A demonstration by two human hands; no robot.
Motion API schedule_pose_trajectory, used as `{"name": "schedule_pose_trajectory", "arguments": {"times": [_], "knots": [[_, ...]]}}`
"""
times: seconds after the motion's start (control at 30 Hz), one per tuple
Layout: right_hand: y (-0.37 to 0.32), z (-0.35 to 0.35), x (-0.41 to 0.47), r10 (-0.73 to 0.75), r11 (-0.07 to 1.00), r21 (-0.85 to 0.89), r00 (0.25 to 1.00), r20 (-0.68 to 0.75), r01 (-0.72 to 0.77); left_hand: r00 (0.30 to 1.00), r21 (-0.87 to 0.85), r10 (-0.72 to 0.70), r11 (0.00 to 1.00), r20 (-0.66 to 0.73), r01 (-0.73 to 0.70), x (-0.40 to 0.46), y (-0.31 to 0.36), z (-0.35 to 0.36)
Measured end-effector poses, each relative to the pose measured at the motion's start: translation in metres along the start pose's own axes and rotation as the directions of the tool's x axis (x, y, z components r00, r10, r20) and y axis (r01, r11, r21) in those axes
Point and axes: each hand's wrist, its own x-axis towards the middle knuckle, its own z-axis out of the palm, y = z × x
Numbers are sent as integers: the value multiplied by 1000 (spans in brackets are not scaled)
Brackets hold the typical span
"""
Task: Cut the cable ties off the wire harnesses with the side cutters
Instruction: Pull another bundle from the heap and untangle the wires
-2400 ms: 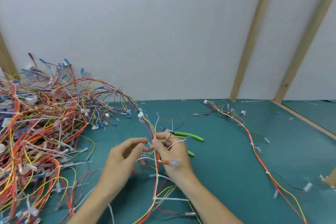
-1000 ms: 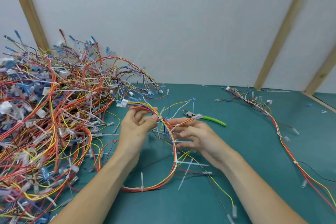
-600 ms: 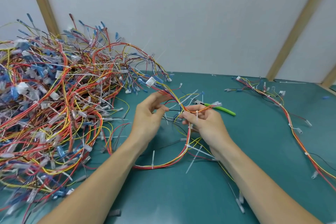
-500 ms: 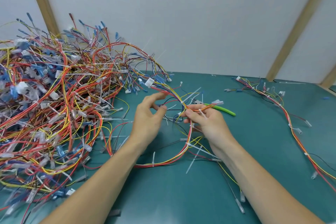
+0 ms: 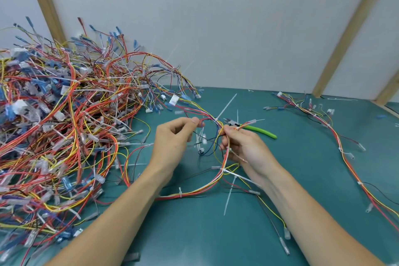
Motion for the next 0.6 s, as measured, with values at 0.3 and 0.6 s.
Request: {"name": "schedule_pose_trajectory", "arguments": {"times": [0.3, 0.6], "knots": [[-2, -1, 0, -43, 997, 66, 998, -56, 47, 996, -192, -86, 978, -12, 82, 3, -1, 0], [-1, -3, 1, -104, 992, 53, 987, -119, 111, 996, -138, -8, 990, -85, -4, 2, -4, -2]]}}
